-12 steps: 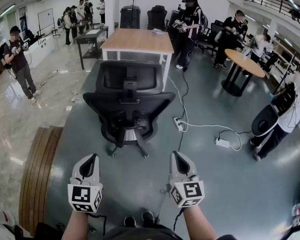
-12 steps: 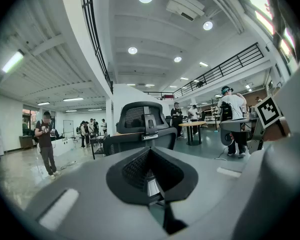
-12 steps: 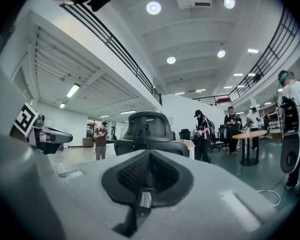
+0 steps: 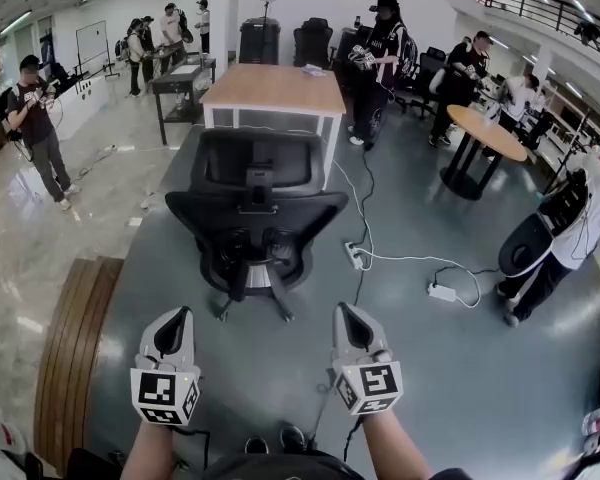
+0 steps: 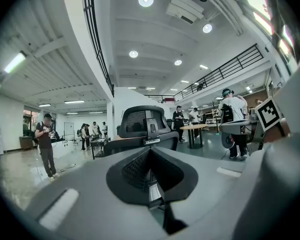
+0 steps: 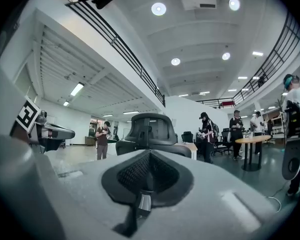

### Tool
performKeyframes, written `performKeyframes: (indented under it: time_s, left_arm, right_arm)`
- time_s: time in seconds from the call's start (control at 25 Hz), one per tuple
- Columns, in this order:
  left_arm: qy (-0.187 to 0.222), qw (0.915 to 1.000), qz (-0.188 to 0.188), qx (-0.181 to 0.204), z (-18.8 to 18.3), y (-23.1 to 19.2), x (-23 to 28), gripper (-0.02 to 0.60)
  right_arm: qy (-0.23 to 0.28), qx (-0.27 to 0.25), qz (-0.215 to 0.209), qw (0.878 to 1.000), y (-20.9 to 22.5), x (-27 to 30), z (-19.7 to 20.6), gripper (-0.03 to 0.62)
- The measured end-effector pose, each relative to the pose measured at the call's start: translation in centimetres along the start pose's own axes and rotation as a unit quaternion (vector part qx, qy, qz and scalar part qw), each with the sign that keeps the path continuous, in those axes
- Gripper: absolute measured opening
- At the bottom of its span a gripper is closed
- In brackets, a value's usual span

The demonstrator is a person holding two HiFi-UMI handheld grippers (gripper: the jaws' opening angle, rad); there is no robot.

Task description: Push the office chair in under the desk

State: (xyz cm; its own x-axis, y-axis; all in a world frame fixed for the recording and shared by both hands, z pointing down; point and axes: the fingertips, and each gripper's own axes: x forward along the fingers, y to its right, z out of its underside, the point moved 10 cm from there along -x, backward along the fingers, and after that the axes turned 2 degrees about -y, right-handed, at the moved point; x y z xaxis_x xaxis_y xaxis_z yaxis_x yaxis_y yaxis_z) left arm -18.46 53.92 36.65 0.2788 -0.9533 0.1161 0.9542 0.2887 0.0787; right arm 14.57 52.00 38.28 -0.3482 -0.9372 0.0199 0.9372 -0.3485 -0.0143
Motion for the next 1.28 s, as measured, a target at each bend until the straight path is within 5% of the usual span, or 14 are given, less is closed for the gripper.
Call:
performKeyframes:
  time_s: [0.24, 0.44, 0.8, 1.04, 1.28]
  left_arm:
    - [0.017, 0.9997, 0.015, -0.005, -0.2, -0.4, -0.3, 0.018]
    - [0.033, 0.9990, 0.030, 0.005, 0.0, -1.0, -0.5, 0.018]
    - [0.020, 0.9984, 0.037, 0.038, 0.1, -2.4, 1.4, 0.018]
    - [0.024, 0.9992, 0.026, 0.016, -0.9, -4.8, 5.4, 0.018]
    - [0.002, 0.9982, -0.002, 0.059, -2.1, -6.4, 11.0, 0.020]
  right_arm:
    - [0.026, -0.063, 0.000, 0.998, -1.7, -0.2, -1.2, -0.009]
    - [0.044, -0.042, 0.014, 0.998, -2.4, -0.3, -0.6, -0.009]
    - [0.000, -0.055, 0.039, 0.998, -2.2, 1.3, 0.3, -0.009]
    - [-0.014, -0.061, 0.051, 0.997, 0.4, 6.0, -0.4, -0.009]
    - [-0.032, -0.071, 0.051, 0.996, 4.6, 12.0, -0.8, -0.009]
